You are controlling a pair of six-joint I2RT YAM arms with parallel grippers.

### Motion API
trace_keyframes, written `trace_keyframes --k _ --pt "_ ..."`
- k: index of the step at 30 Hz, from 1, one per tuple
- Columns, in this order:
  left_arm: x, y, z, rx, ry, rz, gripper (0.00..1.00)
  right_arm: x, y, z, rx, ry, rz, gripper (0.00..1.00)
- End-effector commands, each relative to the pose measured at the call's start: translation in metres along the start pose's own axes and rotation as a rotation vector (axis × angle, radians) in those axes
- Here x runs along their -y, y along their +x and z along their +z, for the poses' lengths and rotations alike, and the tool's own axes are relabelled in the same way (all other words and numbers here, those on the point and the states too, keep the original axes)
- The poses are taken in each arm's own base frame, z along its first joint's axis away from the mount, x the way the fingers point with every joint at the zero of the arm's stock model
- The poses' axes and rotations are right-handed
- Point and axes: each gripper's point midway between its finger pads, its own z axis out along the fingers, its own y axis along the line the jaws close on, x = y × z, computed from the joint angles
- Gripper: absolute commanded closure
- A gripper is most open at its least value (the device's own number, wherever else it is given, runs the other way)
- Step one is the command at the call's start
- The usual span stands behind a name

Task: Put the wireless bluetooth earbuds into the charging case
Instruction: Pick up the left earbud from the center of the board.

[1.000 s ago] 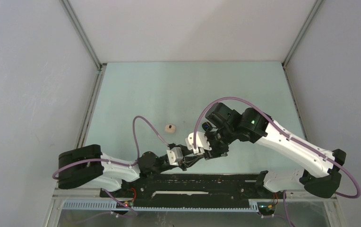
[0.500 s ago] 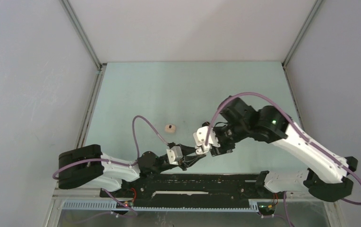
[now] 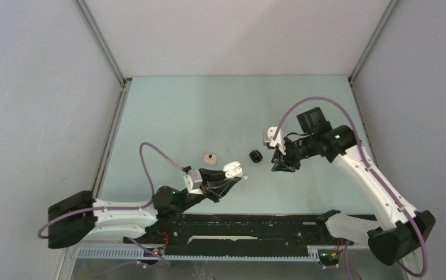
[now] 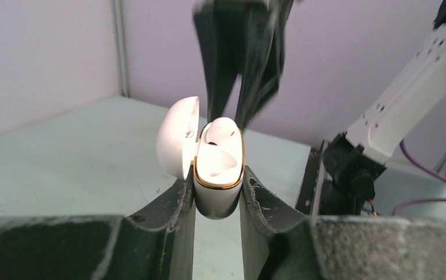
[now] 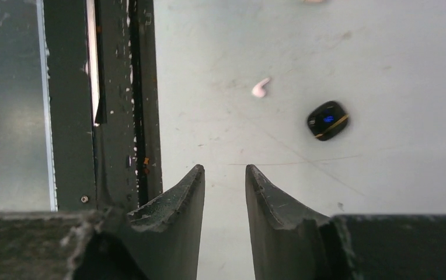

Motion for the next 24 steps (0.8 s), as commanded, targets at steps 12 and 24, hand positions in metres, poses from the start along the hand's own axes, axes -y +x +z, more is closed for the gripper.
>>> trace_keyframes --k 12,24 --pt "-0.041 -0.038 -0.050 -0.022 -0.234 0.030 1.00 0.042 0.051 0.141 0.034 0.032 -0.352 0.64" --pt "-0.038 -0.036 -0.050 -0.034 -0.213 0.039 1.00 0.049 0.081 0.191 -0.068 0.034 -0.438 0.61"
